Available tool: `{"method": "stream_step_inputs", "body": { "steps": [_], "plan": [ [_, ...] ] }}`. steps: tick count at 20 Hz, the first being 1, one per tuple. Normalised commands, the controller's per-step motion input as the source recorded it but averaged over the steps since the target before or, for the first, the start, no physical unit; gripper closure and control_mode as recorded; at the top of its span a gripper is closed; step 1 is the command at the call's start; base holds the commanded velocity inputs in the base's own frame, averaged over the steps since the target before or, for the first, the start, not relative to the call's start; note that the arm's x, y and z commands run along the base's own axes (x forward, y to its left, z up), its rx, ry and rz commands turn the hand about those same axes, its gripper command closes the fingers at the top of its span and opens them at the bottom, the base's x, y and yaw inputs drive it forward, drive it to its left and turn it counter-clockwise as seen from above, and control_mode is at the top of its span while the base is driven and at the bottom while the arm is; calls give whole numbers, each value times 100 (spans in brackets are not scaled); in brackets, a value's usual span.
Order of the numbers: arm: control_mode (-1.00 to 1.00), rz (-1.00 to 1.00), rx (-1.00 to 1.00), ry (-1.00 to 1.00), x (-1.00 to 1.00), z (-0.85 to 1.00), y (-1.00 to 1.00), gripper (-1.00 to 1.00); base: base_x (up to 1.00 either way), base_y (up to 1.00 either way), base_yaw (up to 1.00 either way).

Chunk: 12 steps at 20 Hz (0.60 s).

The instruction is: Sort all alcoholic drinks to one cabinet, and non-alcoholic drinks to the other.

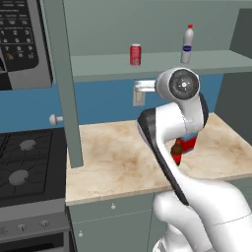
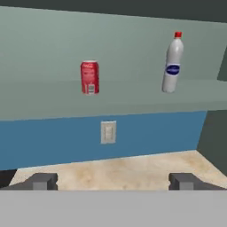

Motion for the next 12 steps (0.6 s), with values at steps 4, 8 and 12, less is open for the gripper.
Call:
{"method": "stream_step_inputs", "body": {
  "steps": [4,8,12],
  "plan": [
    [-100,-33,5,8,-17,-19,0,-100,0,0,0],
    [-100,-41,2,7,0,-30,0,-100,0,0,0],
    [-100,-40,0,10,1,-33,-4,-100,0,0,0]
  ]
}}
